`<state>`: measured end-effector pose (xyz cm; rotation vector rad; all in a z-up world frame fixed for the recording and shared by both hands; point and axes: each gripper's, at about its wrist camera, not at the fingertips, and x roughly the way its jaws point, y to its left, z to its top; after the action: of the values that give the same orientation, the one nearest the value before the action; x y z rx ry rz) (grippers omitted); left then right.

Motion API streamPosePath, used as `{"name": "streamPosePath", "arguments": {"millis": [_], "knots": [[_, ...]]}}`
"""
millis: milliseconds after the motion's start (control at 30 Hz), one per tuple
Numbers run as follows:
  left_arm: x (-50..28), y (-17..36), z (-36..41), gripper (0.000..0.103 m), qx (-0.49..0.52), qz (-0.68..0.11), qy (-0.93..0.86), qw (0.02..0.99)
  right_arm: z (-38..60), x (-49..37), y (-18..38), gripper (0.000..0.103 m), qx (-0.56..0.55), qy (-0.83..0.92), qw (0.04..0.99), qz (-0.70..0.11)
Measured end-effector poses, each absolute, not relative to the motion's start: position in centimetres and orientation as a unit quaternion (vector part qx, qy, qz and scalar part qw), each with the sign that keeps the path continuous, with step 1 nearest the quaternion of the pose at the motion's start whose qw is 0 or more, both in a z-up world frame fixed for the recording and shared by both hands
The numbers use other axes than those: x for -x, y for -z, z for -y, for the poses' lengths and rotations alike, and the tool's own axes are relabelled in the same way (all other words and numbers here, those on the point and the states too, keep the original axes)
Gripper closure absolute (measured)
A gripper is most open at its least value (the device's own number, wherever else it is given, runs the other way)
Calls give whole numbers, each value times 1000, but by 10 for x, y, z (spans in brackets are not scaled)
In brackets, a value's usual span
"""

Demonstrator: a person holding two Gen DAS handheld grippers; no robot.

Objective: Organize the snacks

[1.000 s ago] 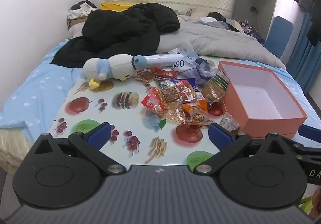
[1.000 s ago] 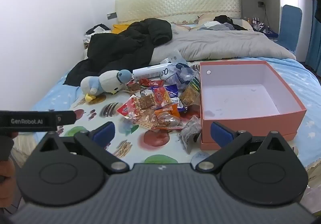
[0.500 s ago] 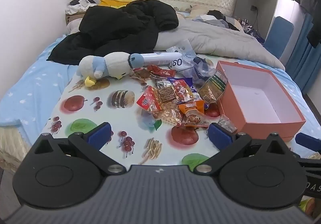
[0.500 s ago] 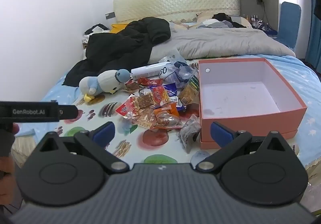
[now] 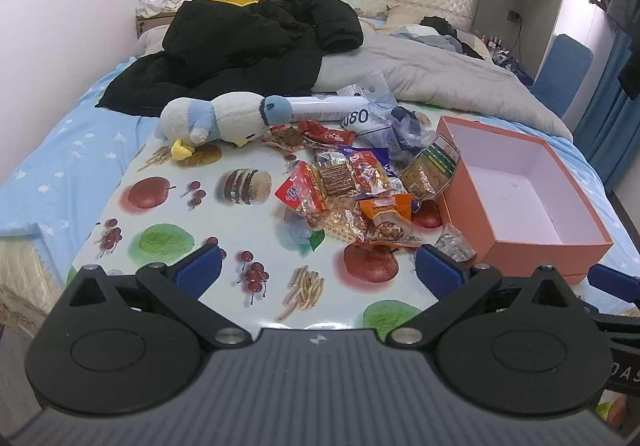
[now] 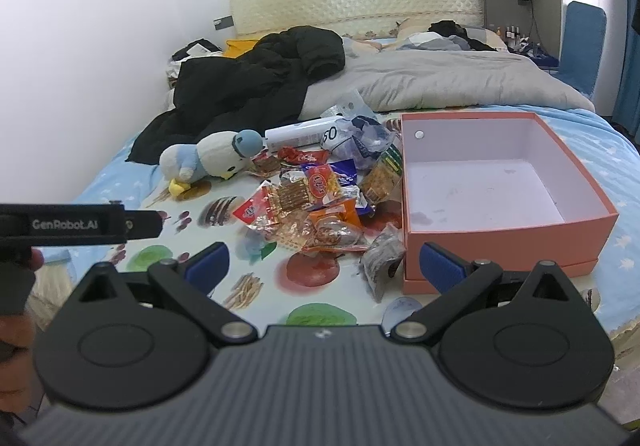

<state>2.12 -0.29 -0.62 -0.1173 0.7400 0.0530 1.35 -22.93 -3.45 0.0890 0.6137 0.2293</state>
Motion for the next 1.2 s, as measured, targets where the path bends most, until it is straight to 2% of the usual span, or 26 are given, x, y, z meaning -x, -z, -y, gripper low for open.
{"name": "streamPosePath", "arguments": {"millis": [633, 1200], "knots": [[-13, 7, 7, 0, 45, -351, -9, 935, 224, -10, 34, 0, -24, -99, 949, -299], [-27, 23, 10, 0, 39, -382, 13, 923, 224, -11, 43, 0, -31, -107, 944, -311]]}}
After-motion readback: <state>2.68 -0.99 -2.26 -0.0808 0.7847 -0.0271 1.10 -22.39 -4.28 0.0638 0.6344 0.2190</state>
